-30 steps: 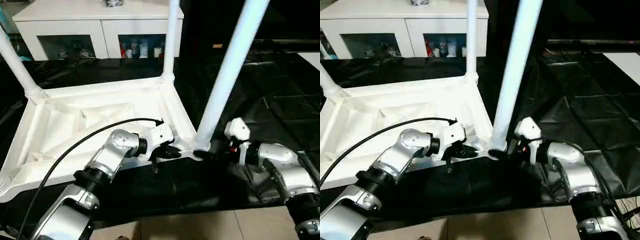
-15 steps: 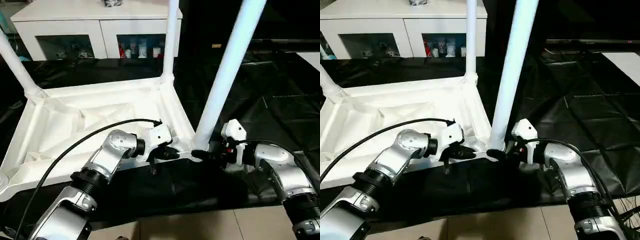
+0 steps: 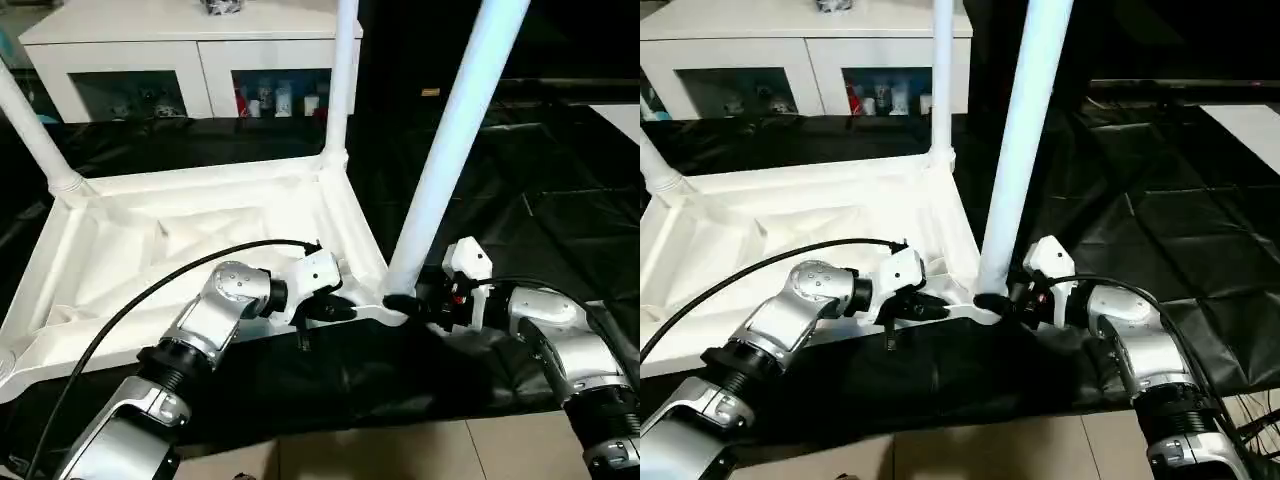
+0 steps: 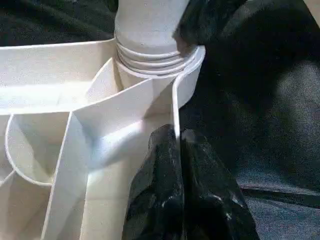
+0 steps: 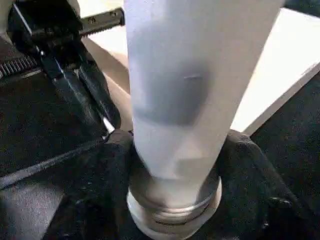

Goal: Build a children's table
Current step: Rotate leg to tighten

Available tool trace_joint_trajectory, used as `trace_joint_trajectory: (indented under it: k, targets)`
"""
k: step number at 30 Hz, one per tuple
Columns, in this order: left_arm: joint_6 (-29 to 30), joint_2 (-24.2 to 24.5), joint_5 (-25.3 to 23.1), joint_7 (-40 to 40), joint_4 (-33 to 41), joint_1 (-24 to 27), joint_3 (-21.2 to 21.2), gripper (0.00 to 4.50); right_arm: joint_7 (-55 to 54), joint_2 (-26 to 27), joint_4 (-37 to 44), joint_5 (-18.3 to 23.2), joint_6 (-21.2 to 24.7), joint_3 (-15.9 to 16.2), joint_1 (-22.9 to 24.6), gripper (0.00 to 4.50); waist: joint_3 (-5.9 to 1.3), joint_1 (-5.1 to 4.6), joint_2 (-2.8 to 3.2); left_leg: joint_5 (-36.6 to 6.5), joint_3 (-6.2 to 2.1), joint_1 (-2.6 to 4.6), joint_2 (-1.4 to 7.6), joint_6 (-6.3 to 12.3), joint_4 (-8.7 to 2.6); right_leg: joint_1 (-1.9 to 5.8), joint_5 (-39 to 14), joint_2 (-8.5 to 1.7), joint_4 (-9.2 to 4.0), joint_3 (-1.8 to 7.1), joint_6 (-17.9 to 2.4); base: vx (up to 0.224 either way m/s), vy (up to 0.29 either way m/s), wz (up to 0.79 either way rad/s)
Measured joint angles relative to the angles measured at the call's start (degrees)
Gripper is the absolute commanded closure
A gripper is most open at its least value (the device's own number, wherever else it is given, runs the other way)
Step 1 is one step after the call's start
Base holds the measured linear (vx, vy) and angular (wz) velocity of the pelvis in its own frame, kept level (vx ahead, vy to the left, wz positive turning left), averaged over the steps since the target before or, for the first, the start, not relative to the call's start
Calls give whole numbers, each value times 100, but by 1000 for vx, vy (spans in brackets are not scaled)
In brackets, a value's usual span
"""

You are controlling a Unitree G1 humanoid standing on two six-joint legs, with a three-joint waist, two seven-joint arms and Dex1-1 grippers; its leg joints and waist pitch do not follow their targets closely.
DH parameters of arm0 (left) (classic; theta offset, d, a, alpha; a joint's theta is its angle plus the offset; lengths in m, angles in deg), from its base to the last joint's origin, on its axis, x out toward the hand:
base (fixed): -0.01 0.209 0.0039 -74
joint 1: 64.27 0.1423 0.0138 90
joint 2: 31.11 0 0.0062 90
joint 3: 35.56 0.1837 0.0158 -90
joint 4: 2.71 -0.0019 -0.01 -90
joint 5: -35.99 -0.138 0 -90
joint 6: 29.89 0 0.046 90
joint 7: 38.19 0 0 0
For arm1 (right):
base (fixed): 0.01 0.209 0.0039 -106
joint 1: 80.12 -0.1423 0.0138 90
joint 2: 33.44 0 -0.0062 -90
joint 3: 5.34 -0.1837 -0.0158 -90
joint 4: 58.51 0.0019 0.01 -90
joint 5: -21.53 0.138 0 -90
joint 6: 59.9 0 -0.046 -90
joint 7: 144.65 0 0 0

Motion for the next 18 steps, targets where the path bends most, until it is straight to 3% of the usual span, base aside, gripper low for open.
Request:
trace_joint_trajectory:
  k: [5, 9, 18]
  targets:
    - [75, -53, -5, 118, -64, -18, -47, 450, -247, 190, -32, -16, 12, -17, -1, 240, 0, -32, -1, 0, 0, 8, 0, -1, 2, 3, 0, 1, 11, 1, -1, 0, 0, 0]
    - [230, -277, -110, 684, -495, -275, -208, 450, -1154, 635, -313, -197, 80, -166, -144, 244, -3, -112, 2, 1, -3, 26, -3, -2, 13, 18, 7, -2, 22, 4, -10, 0, 0, 0]
    - [456, -882, -170, 1853, -1425, -758, -494, 450, -2940, 1447, -571, -593, 339, -398, -386, 246, -7, -152, 7, 1, -16, 31, -8, -1, 11, 39, -13, -3, -57, -8, 24, 0, 0, 0]
